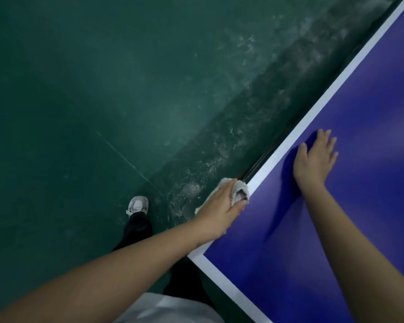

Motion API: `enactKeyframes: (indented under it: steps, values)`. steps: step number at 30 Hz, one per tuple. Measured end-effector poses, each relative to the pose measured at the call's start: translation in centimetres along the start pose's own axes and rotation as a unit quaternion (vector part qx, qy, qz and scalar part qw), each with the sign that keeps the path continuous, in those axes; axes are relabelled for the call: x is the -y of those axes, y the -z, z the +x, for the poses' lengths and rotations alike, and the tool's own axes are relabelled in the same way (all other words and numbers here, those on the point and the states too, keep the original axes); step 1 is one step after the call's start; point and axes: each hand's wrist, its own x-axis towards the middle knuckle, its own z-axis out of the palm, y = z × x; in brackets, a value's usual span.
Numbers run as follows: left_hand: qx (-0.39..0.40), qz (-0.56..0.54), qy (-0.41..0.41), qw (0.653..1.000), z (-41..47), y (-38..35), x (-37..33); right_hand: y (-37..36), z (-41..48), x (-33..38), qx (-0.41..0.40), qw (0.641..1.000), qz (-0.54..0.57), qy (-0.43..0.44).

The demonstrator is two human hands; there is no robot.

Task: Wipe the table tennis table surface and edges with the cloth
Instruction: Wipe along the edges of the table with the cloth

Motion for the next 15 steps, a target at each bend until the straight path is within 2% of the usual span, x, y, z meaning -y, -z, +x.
enactKeyframes:
  steps: [7, 15]
  values:
    - [0.014, -0.036, -0.003, 0.999, 5.7, -0.3, -2.2, -1.4, 1.0, 0.3, -0.047, 0.998, -0.039, -0.014]
    - [0.055, -0.027, -0.011, 0.998, 17.8, 0.1, -9.7, -1.3, 1.2, 0.4, -0.063, 0.997, -0.036, -0.024]
